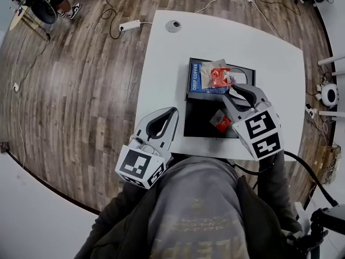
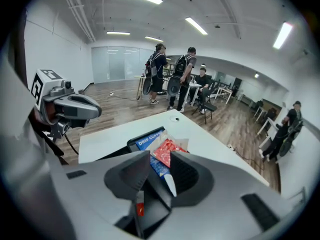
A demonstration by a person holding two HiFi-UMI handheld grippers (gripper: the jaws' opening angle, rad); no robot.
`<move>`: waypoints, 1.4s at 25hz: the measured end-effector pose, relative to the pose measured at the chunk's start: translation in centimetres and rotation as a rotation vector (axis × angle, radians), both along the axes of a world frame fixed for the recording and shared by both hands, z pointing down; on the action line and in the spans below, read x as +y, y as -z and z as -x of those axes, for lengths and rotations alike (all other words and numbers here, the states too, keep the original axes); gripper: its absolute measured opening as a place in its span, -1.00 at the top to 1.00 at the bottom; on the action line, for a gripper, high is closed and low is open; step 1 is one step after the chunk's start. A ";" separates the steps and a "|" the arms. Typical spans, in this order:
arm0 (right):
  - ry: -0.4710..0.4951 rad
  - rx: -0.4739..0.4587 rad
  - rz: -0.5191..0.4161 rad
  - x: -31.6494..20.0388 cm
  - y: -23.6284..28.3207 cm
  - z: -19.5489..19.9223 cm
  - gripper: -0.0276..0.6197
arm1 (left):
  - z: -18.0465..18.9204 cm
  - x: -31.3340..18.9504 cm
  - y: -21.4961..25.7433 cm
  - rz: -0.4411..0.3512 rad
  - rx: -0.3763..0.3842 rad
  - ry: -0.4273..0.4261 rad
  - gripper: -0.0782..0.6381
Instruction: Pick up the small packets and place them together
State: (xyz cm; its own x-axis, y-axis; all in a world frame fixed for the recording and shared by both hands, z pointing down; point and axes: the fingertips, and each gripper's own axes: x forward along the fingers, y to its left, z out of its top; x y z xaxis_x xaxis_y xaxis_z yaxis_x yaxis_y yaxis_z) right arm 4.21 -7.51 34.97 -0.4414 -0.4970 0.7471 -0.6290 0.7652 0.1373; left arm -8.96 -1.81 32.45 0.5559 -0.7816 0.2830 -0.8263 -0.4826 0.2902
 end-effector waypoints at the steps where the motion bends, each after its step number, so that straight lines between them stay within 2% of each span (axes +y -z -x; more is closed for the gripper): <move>1: -0.012 -0.003 0.002 0.5 0.0 -0.5 0.54 | -0.5 0.1 0.1 -0.003 -0.002 -0.016 0.77; 6: -0.030 -0.013 0.051 3.6 -1.2 -2.8 0.54 | -3.0 0.2 0.5 -0.007 -0.013 -0.093 0.77; 11: -0.032 0.016 0.202 7.3 -5.7 -4.5 0.54 | -4.7 0.3 0.2 0.010 -0.025 -0.142 0.77; 15: -0.026 0.033 0.306 8.5 -9.0 -4.2 0.53 | -5.6 0.3 -0.2 0.026 -0.033 -0.163 0.77; 23: 0.091 0.123 0.419 9.1 -13.0 -2.1 0.17 | -4.8 -0.6 -0.8 0.046 -0.030 -0.141 0.77; 28: 0.112 0.236 0.403 8.6 -15.3 -1.6 0.13 | -3.6 -1.4 -1.3 0.058 -0.023 -0.115 0.77; 31: 0.124 0.255 0.384 8.3 -15.5 -1.7 0.14 | -3.1 -1.5 -1.7 0.066 -0.016 -0.102 0.77; 33: 0.122 0.249 0.376 8.2 -15.4 -1.7 0.20 | -2.8 -1.5 -1.9 0.070 -0.013 -0.094 0.77; 34: 0.112 0.242 0.367 8.0 -15.3 -1.7 0.37 | -2.7 -1.5 -2.0 0.070 -0.012 -0.091 0.77; 35: 0.099 0.234 0.358 7.8 -15.3 -1.7 0.70 | -2.5 -1.4 -2.0 0.068 -0.011 -0.089 0.77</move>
State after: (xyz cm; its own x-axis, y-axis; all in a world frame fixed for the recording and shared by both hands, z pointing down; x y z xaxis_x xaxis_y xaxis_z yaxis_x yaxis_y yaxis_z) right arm 5.90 0.31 50.27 -0.2724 -0.1525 0.9500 -0.5338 0.8454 -0.0174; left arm -6.41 -3.25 34.48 0.6185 -0.7081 0.3406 -0.7847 -0.5334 0.3159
